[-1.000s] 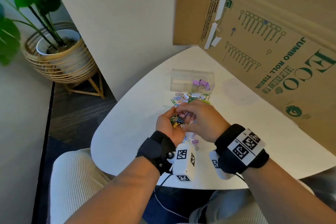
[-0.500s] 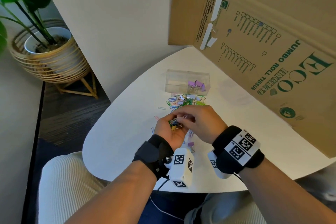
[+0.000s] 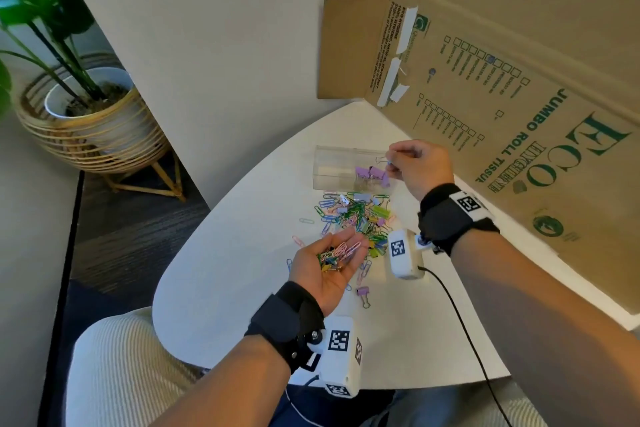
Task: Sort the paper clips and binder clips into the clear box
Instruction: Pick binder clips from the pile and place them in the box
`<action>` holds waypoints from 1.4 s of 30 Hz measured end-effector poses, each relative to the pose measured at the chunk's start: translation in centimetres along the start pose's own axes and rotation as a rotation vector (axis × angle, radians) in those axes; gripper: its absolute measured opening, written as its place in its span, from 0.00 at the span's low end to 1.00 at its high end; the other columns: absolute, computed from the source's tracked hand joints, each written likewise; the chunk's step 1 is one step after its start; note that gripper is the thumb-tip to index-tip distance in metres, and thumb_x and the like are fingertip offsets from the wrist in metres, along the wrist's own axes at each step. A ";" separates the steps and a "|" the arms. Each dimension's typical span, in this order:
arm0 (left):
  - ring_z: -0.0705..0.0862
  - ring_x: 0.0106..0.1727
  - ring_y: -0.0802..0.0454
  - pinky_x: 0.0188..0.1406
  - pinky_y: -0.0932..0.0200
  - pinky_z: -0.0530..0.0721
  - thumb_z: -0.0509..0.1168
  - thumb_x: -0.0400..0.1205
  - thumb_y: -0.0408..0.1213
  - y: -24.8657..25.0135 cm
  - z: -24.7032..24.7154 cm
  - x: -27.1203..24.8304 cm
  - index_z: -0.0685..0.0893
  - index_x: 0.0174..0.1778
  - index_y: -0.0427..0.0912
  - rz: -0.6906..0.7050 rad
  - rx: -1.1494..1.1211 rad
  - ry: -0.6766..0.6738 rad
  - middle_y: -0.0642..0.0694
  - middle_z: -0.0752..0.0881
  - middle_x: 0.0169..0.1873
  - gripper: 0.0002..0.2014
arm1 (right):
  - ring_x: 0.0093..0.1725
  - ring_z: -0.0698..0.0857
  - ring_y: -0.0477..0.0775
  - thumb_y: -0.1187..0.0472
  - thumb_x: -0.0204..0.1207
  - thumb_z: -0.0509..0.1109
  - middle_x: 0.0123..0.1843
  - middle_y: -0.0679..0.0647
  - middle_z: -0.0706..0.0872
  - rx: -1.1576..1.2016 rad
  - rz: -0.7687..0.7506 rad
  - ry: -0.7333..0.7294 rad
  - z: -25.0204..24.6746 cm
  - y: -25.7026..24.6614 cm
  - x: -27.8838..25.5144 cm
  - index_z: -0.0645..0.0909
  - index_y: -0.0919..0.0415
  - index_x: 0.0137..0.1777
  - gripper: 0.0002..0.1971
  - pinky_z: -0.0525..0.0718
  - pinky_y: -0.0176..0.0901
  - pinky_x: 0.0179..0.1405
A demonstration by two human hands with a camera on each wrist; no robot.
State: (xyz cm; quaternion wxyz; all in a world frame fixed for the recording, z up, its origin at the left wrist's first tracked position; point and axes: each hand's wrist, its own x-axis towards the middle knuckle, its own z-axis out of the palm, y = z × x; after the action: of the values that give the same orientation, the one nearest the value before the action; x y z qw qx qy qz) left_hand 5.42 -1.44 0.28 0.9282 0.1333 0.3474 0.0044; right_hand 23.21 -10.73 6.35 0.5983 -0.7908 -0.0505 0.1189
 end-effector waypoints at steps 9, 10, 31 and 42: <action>0.89 0.50 0.34 0.47 0.49 0.90 0.58 0.86 0.36 1.2 0.7 -0.4 0.84 0.57 0.24 0.050 -0.028 -0.002 0.29 0.87 0.55 0.17 | 0.49 0.86 0.49 0.59 0.80 0.69 0.50 0.48 0.88 -0.387 -0.187 -0.187 0.1 -0.5 -2.8 0.86 0.51 0.58 0.09 0.79 0.37 0.47; 0.89 0.52 0.35 0.48 0.49 0.89 0.58 0.86 0.37 1.1 0.8 -0.4 0.83 0.57 0.24 0.056 -0.021 -0.002 0.29 0.87 0.56 0.17 | 0.43 0.86 0.47 0.60 0.80 0.69 0.44 0.48 0.88 -0.388 -0.216 -0.257 0.0 -0.9 -4.2 0.87 0.51 0.54 0.07 0.79 0.35 0.43; 0.88 0.49 0.37 0.43 0.49 0.90 0.57 0.87 0.41 0.8 1.2 -0.5 0.80 0.64 0.29 0.018 -0.096 -0.030 0.31 0.85 0.57 0.19 | 0.54 0.89 0.42 0.62 0.75 0.75 0.47 0.43 0.93 -0.431 -0.288 -0.565 0.2 0.5 -9.6 0.89 0.44 0.39 0.09 0.85 0.47 0.61; 0.87 0.58 0.36 0.56 0.45 0.85 0.55 0.88 0.39 0.4 0.1 -0.3 0.82 0.60 0.25 0.007 -0.022 -0.062 0.30 0.87 0.57 0.20 | 0.31 0.82 0.49 0.65 0.74 0.73 0.40 0.55 0.92 -0.099 0.017 -0.013 -1.4 1.1 -3.1 0.90 0.57 0.36 0.07 0.83 0.42 0.35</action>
State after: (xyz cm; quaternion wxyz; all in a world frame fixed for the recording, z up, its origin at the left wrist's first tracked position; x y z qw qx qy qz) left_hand 5.29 -1.11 0.60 0.9399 0.1243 0.3179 0.0074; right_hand 20.45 -13.03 6.11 0.5570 -0.8191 -0.0533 0.1266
